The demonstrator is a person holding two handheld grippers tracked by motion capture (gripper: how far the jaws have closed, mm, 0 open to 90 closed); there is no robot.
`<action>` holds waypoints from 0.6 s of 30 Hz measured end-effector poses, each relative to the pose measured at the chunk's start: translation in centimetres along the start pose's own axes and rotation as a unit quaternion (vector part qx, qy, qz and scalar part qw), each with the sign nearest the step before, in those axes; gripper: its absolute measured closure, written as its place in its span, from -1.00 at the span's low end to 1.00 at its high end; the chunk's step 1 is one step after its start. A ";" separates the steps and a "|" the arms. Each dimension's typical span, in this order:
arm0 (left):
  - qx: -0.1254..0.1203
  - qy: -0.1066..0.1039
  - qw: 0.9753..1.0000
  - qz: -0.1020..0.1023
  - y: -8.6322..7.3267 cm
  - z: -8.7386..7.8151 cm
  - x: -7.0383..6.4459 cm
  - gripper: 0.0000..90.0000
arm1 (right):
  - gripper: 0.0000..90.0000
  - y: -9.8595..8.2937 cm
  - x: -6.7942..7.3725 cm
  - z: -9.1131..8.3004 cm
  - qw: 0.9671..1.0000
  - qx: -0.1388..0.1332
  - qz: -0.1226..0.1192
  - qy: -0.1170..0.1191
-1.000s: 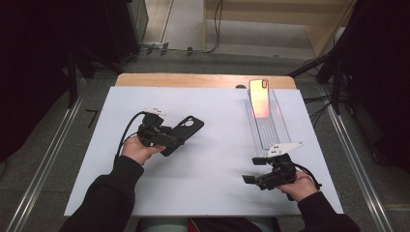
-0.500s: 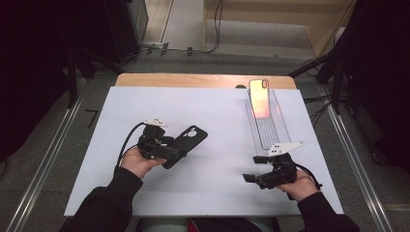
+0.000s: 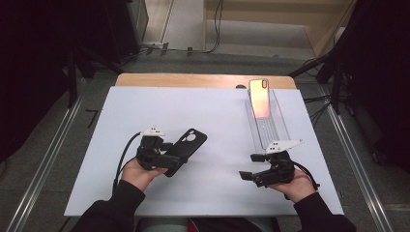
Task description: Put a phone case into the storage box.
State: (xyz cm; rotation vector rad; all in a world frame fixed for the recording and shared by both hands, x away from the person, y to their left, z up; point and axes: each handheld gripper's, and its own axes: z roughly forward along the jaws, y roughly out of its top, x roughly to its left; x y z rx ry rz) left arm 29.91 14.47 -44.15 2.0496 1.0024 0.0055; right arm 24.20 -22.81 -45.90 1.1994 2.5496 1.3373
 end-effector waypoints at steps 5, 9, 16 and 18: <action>-0.021 0.010 1.000 -0.005 -0.4 0.1 -0.8 -0.66 | -0.68 0.8 0.6 0.0 1.000 -0.010 0.019 -0.007; -0.040 0.019 0.999 -0.017 -0.7 0.1 -1.1 -0.66 | -0.68 1.3 0.9 0.2 0.999 -0.015 0.038 -0.005; -0.065 0.039 0.997 -0.027 -1.2 0.6 -1.5 -0.66 | -0.67 2.1 1.2 0.4 0.998 -0.027 0.062 -0.012; -0.072 0.041 0.996 -0.030 -1.4 0.7 -1.7 -0.66 | -0.67 2.3 1.3 0.6 0.997 -0.029 0.068 -0.016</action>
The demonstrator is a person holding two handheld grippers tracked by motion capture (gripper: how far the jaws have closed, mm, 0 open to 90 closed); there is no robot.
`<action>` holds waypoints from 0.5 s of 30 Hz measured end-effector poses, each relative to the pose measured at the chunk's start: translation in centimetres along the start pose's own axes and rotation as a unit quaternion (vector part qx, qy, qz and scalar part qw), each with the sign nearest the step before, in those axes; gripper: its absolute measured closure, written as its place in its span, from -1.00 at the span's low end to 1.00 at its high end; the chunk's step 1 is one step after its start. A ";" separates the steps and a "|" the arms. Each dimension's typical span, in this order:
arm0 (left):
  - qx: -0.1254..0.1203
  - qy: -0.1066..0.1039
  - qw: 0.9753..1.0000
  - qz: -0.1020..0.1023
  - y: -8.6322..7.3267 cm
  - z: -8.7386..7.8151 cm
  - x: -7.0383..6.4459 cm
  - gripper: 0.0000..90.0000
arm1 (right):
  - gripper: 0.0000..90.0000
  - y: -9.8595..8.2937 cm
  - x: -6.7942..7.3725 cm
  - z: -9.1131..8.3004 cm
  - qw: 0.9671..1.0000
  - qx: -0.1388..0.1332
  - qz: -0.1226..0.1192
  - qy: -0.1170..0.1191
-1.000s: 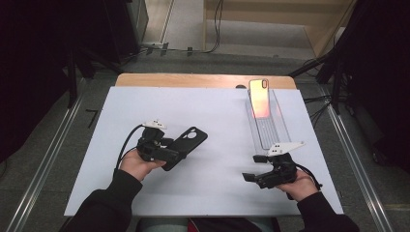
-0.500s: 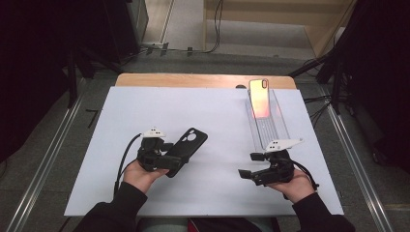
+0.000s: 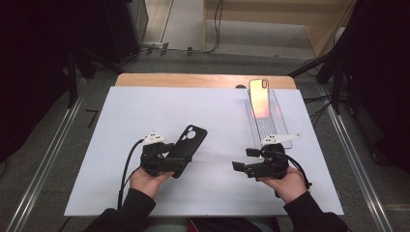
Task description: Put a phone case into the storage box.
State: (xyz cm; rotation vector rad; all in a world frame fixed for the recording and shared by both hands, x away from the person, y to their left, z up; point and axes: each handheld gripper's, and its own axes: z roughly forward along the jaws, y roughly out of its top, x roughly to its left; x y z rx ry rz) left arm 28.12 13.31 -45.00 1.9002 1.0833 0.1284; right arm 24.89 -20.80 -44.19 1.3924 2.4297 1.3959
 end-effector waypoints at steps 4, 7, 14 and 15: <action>-0.017 0.002 1.000 0.007 -0.3 0.2 -0.4 -0.66 | -0.67 0.3 0.3 0.2 1.000 -0.004 0.008 0.000; -0.023 0.005 1.000 0.007 -0.4 0.4 -0.7 -0.66 | -0.67 0.7 0.5 0.4 1.000 -0.010 0.018 0.004; -0.044 0.014 0.999 0.026 -0.9 1.0 -1.2 -0.66 | -0.67 1.7 0.9 0.9 0.999 -0.025 0.025 0.009; -0.049 0.015 0.998 0.026 -0.9 1.0 -1.3 -0.66 | -0.66 1.8 0.9 1.0 0.999 -0.026 0.026 0.009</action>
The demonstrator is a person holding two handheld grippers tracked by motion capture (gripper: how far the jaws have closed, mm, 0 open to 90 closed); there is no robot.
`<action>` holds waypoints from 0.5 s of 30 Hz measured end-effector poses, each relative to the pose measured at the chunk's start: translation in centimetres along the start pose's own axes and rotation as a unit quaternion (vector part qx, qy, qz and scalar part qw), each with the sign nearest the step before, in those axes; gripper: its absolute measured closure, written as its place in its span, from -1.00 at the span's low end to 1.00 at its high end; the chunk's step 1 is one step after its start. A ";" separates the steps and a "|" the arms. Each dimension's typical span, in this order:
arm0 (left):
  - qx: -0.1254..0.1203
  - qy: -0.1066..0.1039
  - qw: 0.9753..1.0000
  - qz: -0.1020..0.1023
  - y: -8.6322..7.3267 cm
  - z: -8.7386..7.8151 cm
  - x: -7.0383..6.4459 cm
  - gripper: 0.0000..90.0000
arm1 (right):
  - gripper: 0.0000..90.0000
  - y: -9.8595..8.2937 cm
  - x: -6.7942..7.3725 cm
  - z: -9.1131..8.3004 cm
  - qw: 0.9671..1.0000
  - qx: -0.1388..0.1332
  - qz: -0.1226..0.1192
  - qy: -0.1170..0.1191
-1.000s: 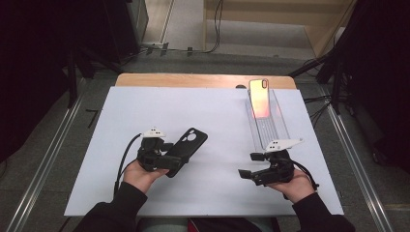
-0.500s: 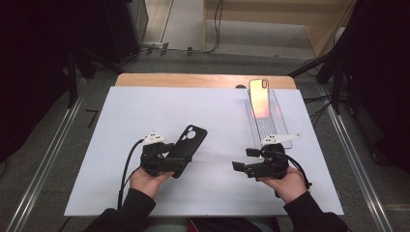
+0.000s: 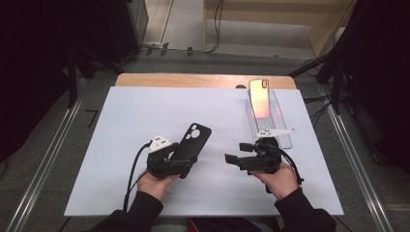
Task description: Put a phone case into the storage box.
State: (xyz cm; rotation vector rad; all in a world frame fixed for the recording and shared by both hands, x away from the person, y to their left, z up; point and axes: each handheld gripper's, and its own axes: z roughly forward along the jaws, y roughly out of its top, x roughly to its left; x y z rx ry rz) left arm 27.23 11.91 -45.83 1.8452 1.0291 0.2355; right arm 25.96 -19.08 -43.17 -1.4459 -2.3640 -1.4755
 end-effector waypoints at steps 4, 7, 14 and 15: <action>-0.015 0.001 1.000 0.006 -0.3 0.2 -0.4 -0.66 | -0.66 0.5 0.1 0.4 1.000 -0.005 0.005 0.001; -0.024 0.007 1.000 0.007 -0.6 0.4 -0.7 -0.66 | -0.67 0.8 0.4 0.8 1.000 -0.001 -0.007 -0.013; -0.038 0.004 0.999 0.012 -0.9 0.8 -1.3 -0.66 | -0.65 1.4 0.5 1.7 1.000 -0.010 0.010 0.000; -0.040 0.000 0.999 0.010 -0.9 0.9 -1.3 -0.66 | -0.58 1.5 0.5 1.7 1.000 -0.011 0.011 0.000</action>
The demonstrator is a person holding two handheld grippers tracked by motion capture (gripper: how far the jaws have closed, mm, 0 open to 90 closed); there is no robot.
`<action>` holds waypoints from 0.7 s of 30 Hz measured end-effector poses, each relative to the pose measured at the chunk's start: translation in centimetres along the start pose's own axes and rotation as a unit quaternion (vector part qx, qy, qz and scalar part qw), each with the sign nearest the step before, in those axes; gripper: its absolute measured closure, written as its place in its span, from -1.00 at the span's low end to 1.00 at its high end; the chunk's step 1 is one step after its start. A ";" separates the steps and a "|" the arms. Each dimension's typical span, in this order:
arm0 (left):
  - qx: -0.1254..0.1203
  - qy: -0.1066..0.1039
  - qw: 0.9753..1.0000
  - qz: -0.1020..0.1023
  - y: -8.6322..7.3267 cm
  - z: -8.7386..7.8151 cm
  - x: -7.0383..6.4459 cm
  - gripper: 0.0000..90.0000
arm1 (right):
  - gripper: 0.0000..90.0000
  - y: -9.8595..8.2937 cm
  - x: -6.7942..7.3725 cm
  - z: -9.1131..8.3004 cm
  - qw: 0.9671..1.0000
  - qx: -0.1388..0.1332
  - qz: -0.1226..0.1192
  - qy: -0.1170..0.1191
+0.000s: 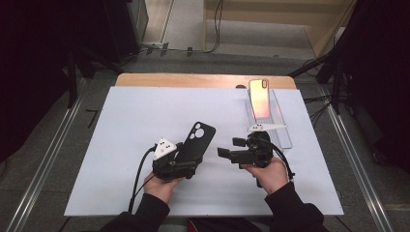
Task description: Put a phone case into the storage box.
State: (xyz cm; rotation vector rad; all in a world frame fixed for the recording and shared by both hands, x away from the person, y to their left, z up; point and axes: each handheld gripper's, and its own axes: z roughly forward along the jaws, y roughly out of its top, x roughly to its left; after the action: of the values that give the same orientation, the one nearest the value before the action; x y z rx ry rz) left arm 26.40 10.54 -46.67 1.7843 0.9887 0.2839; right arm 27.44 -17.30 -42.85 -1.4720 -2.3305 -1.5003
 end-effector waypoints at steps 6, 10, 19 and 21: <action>-0.005 -0.007 1.000 -0.008 -0.4 0.4 -0.4 -0.66 | -0.56 0.6 0.1 0.6 1.000 -0.003 0.009 0.005; -0.009 -0.008 1.000 -0.005 -0.6 0.6 -0.9 -0.66 | -0.53 0.9 0.0 1.1 1.000 -0.003 0.022 0.010; -0.025 -0.009 1.000 -0.006 -0.6 0.8 -2.0 -0.67 | -0.42 1.5 -0.2 2.2 0.999 -0.001 0.046 0.014; -0.026 -0.009 1.000 -0.005 -0.7 0.7 -2.1 -0.67 | -0.38 1.7 -0.3 2.4 0.998 -0.001 0.054 0.017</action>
State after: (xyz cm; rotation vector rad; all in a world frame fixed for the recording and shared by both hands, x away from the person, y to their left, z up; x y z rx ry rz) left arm 25.16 8.56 -47.04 1.7324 0.9679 0.2842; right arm 29.83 -15.64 -43.07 -1.5337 -2.1921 -1.4902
